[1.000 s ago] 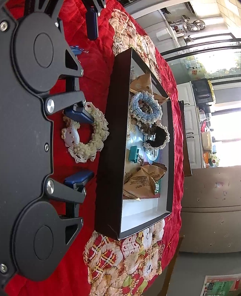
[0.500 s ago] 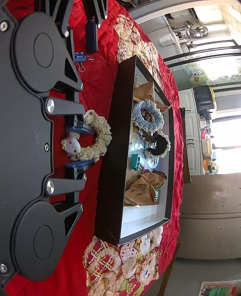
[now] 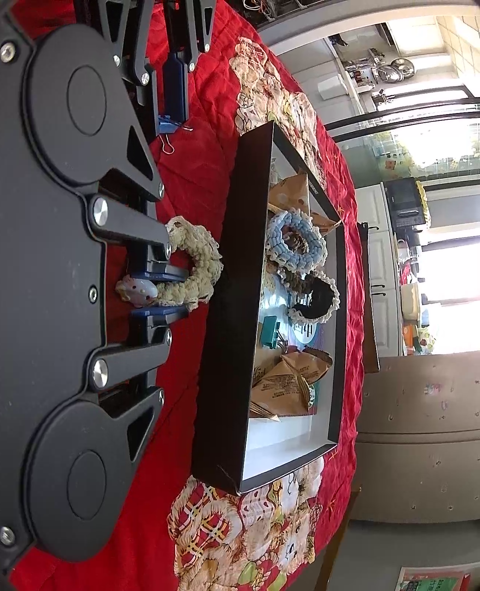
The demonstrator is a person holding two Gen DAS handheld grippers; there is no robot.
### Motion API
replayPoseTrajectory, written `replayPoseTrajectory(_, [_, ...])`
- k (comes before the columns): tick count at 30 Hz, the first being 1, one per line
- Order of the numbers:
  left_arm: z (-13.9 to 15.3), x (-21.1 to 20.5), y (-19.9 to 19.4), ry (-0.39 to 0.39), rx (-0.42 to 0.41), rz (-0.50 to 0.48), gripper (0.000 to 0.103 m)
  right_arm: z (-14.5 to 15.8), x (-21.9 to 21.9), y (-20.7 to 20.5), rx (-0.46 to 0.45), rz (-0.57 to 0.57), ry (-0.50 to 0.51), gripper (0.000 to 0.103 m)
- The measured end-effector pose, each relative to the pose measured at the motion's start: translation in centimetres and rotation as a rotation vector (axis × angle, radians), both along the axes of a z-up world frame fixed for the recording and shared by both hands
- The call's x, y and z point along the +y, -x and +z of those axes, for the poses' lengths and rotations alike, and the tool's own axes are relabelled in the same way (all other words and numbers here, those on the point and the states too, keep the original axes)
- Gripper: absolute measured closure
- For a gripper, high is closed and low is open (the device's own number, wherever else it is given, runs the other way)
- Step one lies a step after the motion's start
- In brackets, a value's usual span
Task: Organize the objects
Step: 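Lift the clip with the left tool while the right tool carries the cream scrunchie toward the box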
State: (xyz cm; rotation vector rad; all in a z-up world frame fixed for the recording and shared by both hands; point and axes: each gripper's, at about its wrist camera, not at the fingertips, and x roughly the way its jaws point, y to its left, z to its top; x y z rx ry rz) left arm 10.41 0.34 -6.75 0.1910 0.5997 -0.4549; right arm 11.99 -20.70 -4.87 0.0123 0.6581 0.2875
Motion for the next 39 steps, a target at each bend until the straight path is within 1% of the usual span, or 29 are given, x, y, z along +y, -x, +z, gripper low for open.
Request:
replayPoseTrajectory(6, [0.01, -0.01, -0.01, 0.001, 0.001, 0.0, 0.073, 0.04, 0.03, 0.4, -0.005, 0.011, -0.012, 0.09])
replayPoseTrajectory(39, [0.06, -0.03, -0.05, 0.008, 0.005, 0.006, 0.073, 0.05, 0.26, 0.79, -0.01, 0.019, -0.008, 0.09])
